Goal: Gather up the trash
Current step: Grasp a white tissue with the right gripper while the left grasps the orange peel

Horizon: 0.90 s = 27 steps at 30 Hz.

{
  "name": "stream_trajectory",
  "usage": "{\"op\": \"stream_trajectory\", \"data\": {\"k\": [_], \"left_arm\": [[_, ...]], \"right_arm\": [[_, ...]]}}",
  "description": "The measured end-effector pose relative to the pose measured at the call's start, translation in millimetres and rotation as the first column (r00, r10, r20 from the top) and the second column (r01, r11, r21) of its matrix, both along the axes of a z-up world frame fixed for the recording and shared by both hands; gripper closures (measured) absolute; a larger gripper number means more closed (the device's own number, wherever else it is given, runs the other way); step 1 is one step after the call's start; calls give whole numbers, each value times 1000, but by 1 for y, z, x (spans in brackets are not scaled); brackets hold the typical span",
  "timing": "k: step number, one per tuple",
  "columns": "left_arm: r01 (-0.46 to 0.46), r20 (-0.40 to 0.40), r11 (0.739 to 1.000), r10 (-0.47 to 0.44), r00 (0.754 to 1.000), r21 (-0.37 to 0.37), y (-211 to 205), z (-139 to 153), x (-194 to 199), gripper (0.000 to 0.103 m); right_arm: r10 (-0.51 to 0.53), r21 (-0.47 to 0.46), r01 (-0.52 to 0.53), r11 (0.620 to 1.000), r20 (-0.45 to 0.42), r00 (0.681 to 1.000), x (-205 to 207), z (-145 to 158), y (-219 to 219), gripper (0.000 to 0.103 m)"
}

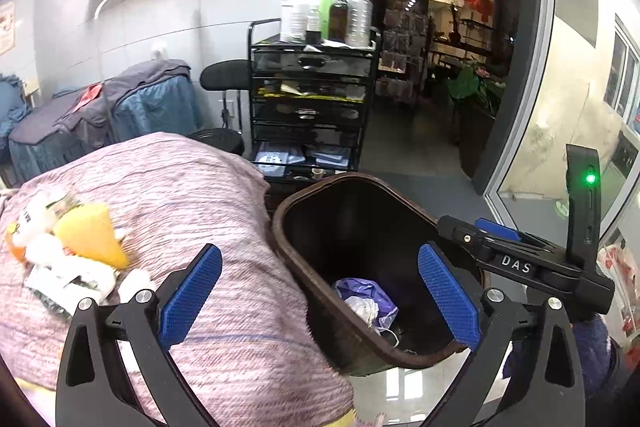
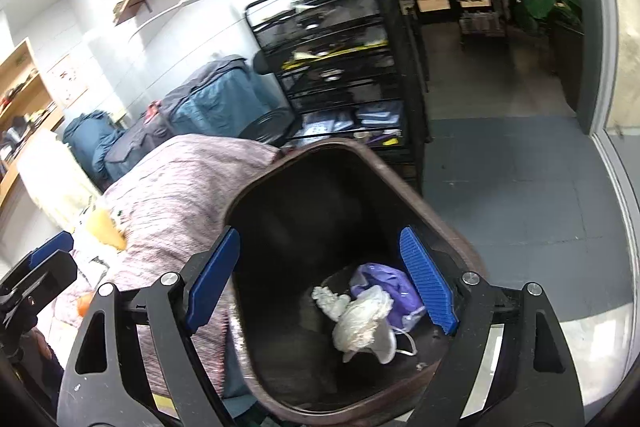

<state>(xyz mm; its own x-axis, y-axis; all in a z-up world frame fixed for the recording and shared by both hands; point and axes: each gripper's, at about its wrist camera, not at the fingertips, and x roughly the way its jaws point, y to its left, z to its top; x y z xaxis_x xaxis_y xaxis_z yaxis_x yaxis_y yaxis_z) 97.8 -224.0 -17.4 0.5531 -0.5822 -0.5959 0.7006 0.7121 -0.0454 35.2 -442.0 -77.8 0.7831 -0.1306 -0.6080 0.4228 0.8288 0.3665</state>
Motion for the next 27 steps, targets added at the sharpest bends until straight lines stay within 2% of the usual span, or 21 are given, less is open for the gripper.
{"op": "stream_trajectory", "data": {"k": [4,12,21,27], "left_arm": [[-42,16,999,42,999,2,18,2,-2,6],[-130,-20,991,130,991,-22,62,0,5,6],[-249,-35,968,248,968,-17,119,-3,16,6],[-343,-46,939,342,938,-4,165,-8,24,6]], "right_arm": [[62,-3,-62,998,6,998,13,4,20,21],[192,-17,-191,981,6,981,40,9,65,21],[361,-41,-361,932,-7,933,70,18,122,20],[465,-38,-466,884,-29,885,89,22,158,20]]}}
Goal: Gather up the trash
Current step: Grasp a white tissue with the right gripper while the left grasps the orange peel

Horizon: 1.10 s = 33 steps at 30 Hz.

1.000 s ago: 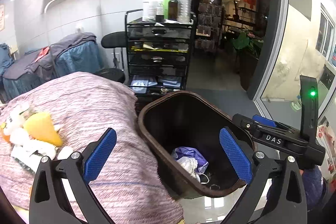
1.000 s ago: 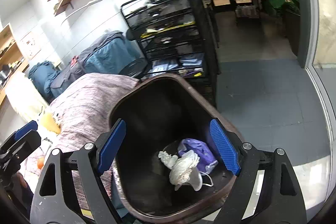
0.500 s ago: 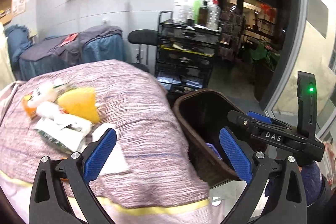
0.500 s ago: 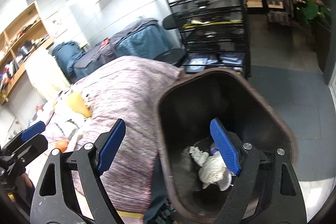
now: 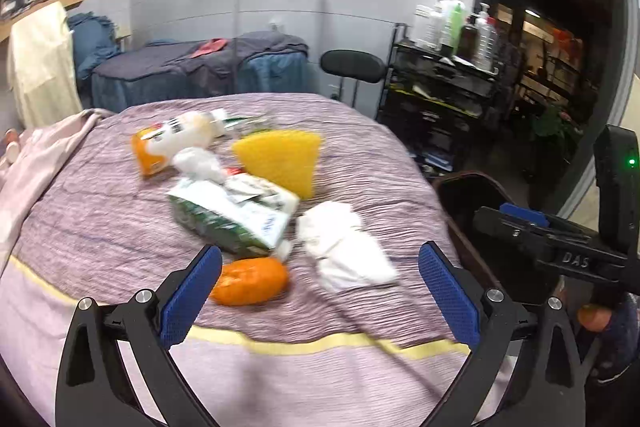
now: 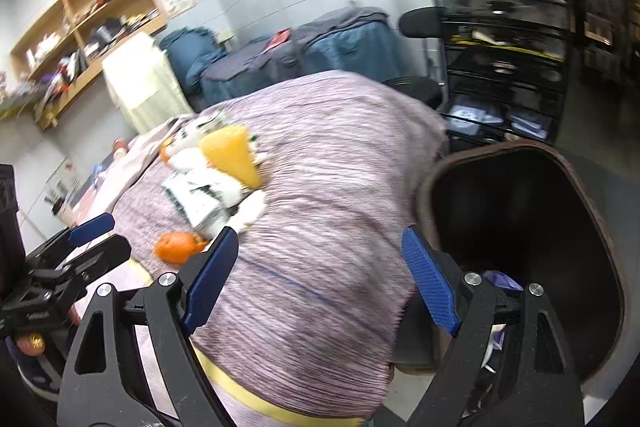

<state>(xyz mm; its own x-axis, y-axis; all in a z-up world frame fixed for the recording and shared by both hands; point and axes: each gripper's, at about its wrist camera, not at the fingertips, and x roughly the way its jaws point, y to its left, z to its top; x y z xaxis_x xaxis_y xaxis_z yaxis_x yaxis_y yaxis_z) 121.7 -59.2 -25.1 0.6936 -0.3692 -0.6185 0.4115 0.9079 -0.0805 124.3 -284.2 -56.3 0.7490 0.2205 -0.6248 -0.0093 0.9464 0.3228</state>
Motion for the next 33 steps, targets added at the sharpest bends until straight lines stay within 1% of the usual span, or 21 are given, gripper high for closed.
{"op": "stream_trajectory", "data": {"k": [4,6,9,13,17,18,19,23,24,25,26,27,28,29,30,32,33], "left_arm": [[-78,-30,997,78,996,2,39,-7,8,6],[-108,-49,994,109,993,6,53,-11,12,6],[-130,-78,991,131,988,16,70,-18,16,6],[-119,-109,993,119,987,9,81,-23,20,6],[-67,-153,997,70,986,28,73,-31,27,6],[-53,-161,998,58,985,37,69,-33,29,6],[-41,-166,998,48,985,45,67,-35,30,6],[8,-191,996,9,982,87,56,-44,39,6],[14,-196,995,5,981,97,54,-45,42,6],[22,-202,994,1,979,108,52,-47,45,6],[29,-207,993,-4,978,117,51,-49,48,6],[37,-213,991,-9,977,125,49,-50,51,6],[45,-218,991,-15,976,129,47,-51,53,7],[60,-228,989,-27,973,137,44,-53,56,7],[71,-233,987,-36,972,144,40,-55,58,10],[93,-245,981,-50,968,168,33,-60,63,17],[105,-255,978,-57,965,179,30,-63,66,23]], "right_arm": [[76,-6,-77,997,-34,997,12,-1,21,19],[107,-33,-108,994,-49,993,18,-2,32,19],[165,-81,-173,982,-91,982,30,-5,52,19],[243,-134,-261,956,-142,960,44,-9,78,19],[305,-215,-350,912,-214,928,58,-19,106,20],[311,-227,-363,904,-232,921,62,-23,110,21],[316,-232,-373,898,-249,915,66,-26,112,26],[318,-257,-394,882,-293,902,80,-34,117,39],[318,-253,-396,883,-298,900,83,-36,116,49],[320,-235,-394,889,-298,900,86,-36,113,65],[322,-216,-391,895,-294,900,87,-37,111,70],[321,-200,-385,901,-288,902,88,-37,109,79],[319,-187,-377,907,-279,906,88,-37,106,85],[317,-174,-369,913,-269,909,87,-37,103,87],[313,-157,-359,920,-257,914,86,-36,99,89],[301,-131,-336,933,-228,926,82,-34,94,92],[293,-121,-322,939,-209,933,80,-31,90,93]]}}
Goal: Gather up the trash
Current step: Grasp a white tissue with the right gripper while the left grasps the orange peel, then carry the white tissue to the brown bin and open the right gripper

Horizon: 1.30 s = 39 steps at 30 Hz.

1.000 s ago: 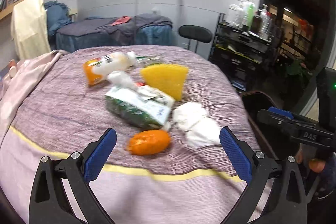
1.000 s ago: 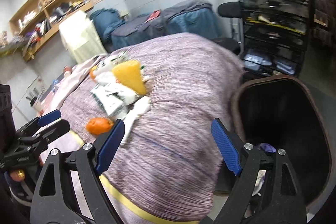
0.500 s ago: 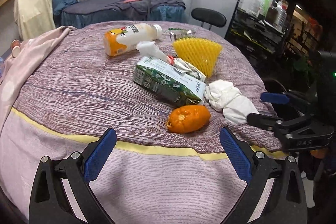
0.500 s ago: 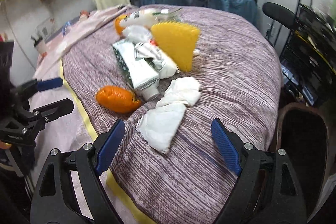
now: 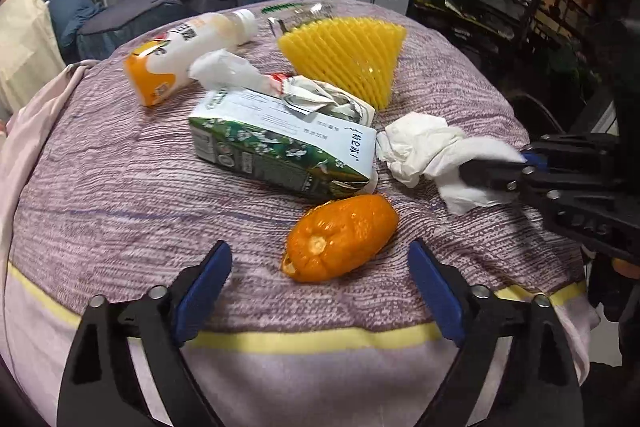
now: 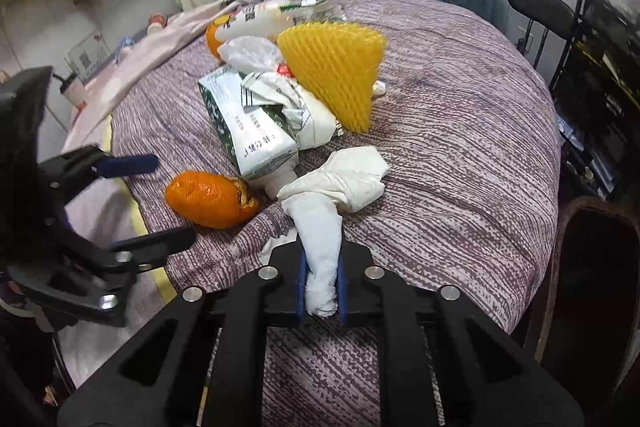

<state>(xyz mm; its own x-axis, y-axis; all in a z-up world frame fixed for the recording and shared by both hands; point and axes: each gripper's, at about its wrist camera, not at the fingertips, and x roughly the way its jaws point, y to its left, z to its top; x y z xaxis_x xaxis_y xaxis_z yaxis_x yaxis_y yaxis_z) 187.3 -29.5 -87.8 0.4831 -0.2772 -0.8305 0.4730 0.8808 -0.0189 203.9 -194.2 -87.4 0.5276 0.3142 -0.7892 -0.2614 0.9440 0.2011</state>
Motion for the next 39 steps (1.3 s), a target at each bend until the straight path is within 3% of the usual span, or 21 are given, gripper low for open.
{"op": "stream_trajectory", "data": {"k": [5,10,19,27,39], "left_arm": [[43,-50,999,-42,998,22,-10,-12,8,50],[28,-12,1000,-28,1000,0,-5,-6,2,59],[-25,70,995,32,997,-99,14,19,-26,60],[-53,122,980,78,989,-193,1,43,-40,60],[-28,149,971,64,987,-236,-17,55,-60,60]], "right_arm": [[-43,45,40,998,51,998,-9,13,-11,93],[-72,81,65,995,88,994,-20,24,-19,93],[-114,127,98,987,123,986,-40,35,-36,93],[-161,163,135,977,154,975,-60,43,-56,93],[-269,208,230,951,182,946,-91,52,-96,93]]}}
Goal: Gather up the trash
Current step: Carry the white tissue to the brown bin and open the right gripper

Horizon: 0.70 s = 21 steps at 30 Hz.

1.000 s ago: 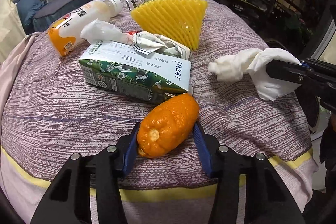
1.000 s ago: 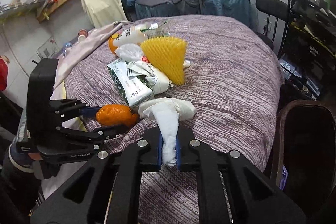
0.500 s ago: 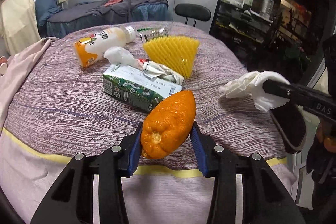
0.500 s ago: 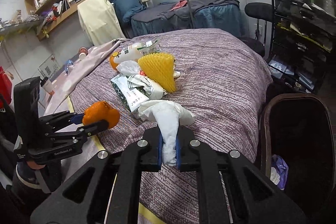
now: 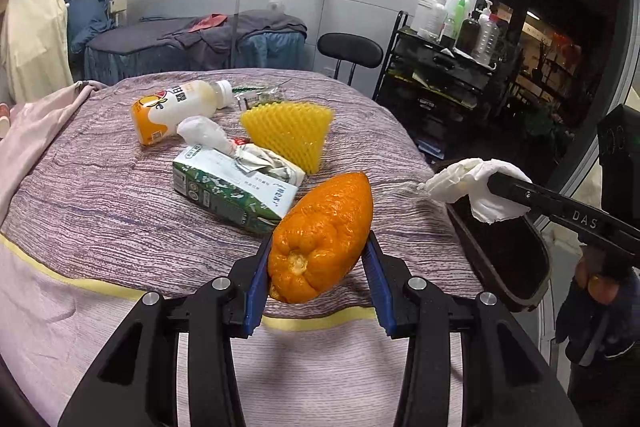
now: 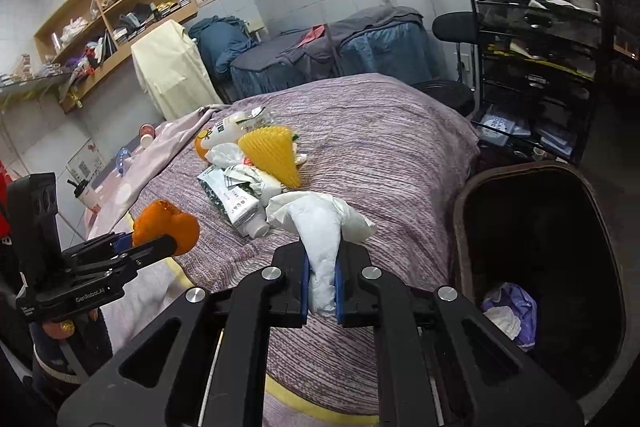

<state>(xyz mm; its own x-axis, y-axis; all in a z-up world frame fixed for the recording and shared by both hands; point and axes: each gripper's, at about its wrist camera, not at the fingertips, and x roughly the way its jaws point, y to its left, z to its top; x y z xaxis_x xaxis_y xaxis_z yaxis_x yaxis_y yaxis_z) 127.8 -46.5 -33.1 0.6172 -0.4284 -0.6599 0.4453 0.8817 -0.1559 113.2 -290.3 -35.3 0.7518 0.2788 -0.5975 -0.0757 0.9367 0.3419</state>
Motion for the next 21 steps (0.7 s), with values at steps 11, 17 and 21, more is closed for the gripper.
{"op": "stream_trajectory", "data": {"k": [11,17,21], "left_arm": [[61,8,997,-61,998,-36,-30,7,-14,60],[97,10,994,-97,995,-45,-46,8,-19,60],[119,7,992,-119,993,-52,-56,8,-21,60]], "right_arm": [[-125,17,124,992,2,992,-24,-2,-47,93],[-192,25,192,981,-15,981,-34,-10,-71,93],[-234,28,235,972,-38,972,-36,-21,-87,93]]}}
